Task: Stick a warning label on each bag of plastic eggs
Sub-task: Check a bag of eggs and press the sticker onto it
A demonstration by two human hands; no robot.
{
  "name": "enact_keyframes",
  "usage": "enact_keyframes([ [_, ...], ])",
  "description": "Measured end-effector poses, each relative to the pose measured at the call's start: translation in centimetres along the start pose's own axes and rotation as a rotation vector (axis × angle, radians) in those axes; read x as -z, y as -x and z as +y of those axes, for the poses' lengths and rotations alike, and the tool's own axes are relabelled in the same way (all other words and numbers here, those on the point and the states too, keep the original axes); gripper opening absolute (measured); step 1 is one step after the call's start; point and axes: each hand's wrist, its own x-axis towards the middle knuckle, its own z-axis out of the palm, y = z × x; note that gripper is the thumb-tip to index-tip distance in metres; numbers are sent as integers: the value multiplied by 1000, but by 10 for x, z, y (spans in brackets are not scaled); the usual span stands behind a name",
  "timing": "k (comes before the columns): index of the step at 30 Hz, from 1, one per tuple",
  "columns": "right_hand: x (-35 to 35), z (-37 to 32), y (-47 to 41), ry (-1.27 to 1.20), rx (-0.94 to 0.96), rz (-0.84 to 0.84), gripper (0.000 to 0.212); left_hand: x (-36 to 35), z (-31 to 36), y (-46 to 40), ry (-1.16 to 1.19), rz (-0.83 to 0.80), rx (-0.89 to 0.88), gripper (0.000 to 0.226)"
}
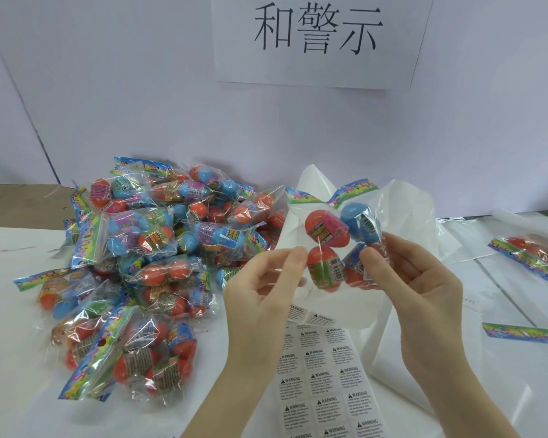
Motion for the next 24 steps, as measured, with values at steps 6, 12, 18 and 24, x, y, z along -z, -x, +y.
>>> enact_keyframes([
  [6, -3, 2, 4, 88, 99, 55, 30, -2, 0, 3, -91, 74, -64, 12],
  [12, -7, 6, 7, 242, 208, 112, 32, -4, -10, 5, -416, 80, -435, 19],
  [18, -2, 9, 4, 340, 283, 224, 33, -4, -15, 8, -516, 96, -712, 36],
  [24, -5, 17, 8, 757, 887, 152, 26, -7, 0, 10, 138, -362, 71, 31],
])
